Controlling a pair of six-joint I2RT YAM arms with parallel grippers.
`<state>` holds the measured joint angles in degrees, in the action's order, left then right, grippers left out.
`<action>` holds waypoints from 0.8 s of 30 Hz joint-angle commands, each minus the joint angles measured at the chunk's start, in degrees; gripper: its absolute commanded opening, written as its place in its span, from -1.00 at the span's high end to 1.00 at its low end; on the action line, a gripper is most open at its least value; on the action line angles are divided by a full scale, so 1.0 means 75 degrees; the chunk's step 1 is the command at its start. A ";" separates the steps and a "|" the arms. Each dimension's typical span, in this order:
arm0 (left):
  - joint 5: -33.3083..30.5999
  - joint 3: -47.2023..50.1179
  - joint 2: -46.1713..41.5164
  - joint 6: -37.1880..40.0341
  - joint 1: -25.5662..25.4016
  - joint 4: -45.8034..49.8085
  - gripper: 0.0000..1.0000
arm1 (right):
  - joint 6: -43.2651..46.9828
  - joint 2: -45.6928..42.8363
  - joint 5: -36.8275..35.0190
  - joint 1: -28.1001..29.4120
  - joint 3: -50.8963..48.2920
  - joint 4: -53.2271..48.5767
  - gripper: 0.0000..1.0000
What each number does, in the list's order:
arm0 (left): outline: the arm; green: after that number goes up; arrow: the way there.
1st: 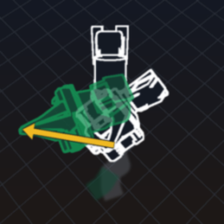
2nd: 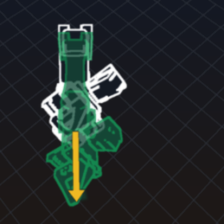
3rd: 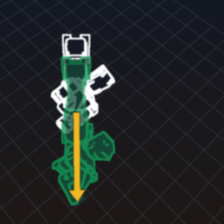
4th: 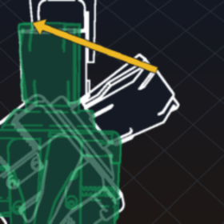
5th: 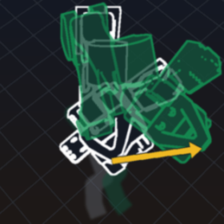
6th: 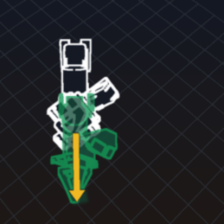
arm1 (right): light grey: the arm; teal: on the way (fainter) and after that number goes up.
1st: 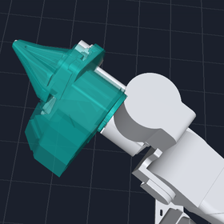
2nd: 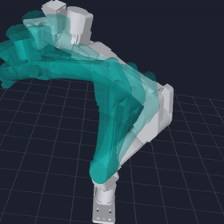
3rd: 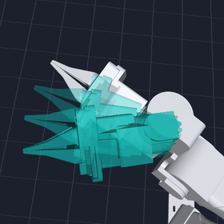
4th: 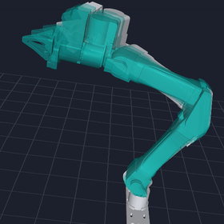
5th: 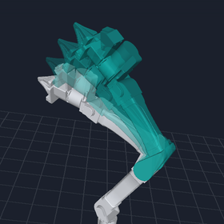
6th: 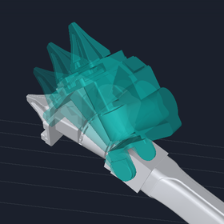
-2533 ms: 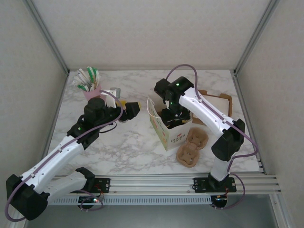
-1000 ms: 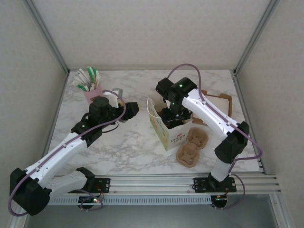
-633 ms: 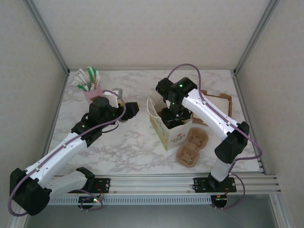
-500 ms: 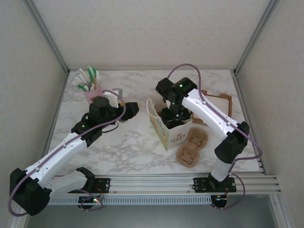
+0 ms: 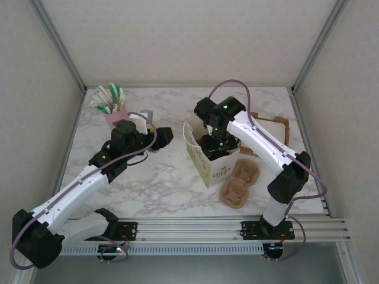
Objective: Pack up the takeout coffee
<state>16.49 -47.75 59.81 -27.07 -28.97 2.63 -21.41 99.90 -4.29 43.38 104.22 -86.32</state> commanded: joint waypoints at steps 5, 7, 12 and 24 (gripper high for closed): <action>-0.0010 -0.0009 -0.0147 -0.0050 -0.0063 0.0002 -0.48 | 0.0064 -0.0076 0.0070 -0.0041 -0.0074 -0.0115 -0.35; -0.0005 -0.0009 -0.0144 -0.0040 -0.0063 0.0009 -0.49 | 0.0061 -0.0077 0.0069 -0.0040 -0.0090 -0.0114 -0.35; 0.0001 -0.0009 -0.0147 -0.0039 -0.0063 0.0011 -0.49 | 0.0049 -0.0077 -0.0044 -0.0041 -0.0213 0.0010 -0.35; -0.0005 -0.0021 -0.0150 -0.0055 -0.0063 0.0036 -0.49 | 0.0121 -0.0089 -0.0024 -0.0044 -0.0681 0.0643 -0.36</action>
<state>16.49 -47.75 59.72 -27.07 -28.95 2.81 -21.21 99.90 -4.49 43.38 100.25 -82.48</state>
